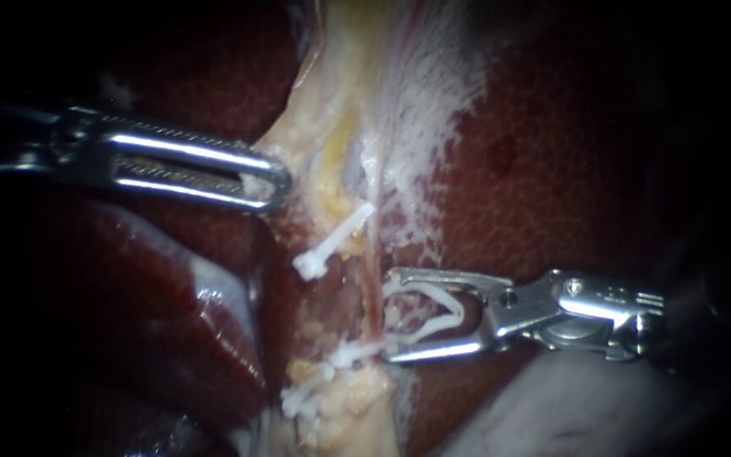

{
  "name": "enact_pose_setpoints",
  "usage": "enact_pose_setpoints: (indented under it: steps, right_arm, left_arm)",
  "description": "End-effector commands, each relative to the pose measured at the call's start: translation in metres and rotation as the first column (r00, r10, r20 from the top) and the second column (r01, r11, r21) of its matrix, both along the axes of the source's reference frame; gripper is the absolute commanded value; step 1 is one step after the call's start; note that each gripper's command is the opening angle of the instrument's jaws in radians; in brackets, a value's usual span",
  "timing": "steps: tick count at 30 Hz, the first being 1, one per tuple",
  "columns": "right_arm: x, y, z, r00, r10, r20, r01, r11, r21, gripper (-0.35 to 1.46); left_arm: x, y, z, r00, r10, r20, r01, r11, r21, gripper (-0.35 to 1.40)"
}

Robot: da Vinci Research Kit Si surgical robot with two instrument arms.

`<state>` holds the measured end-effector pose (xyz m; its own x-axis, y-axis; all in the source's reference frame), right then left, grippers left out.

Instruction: Clipping second clip right tube

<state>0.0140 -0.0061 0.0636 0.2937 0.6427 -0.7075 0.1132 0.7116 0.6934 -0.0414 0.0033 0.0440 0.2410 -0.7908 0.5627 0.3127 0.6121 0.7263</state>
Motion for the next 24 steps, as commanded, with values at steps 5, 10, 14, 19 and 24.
enact_pose_setpoints:
  steps: [5,10,14,19,24]
  right_arm:
    - [0.0011,-0.0003,-0.0003,0.9995,-0.031,-0.011,0.031,0.999,0.022,0.54]
    - [0.0023,-0.0001,-0.0001,0.9989,-0.044,-0.016,0.045,0.999,0.027,0.54]
    - [0.003,0.0,0.0,0.999,-0.042,-0.013,0.043,0.998,0.038,0.52]
    - [0.0029,0.0,0.0,0.9989,-0.045,-0.008,0.046,0.997,0.066,0.48]
    - [0.0023,0.0001,0.0002,0.9989,-0.047,-0.007,0.048,0.996,0.077,0.39]
  left_arm:
    - [0.0,0.0,0.0,1.0,0.0,-0.001,0.0,1.0,0.0,-0.35]
    - [0.0,0.0,0.0001,1.0,0.0,-0.001,0.0,1.0,0.0,-0.35]
    - [-0.0001,0.0,0.0001,1.0,0.0,-0.001,0.0,1.0,0.0,-0.35]
    - [-0.0001,0.0,0.0001,1.0,-0.001,-0.001,0.001,1.0,0.0,-0.35]
    - [-0.0001,0.0001,0.0002,1.0,0.0,-0.001,0.0,1.0,0.0,-0.35]
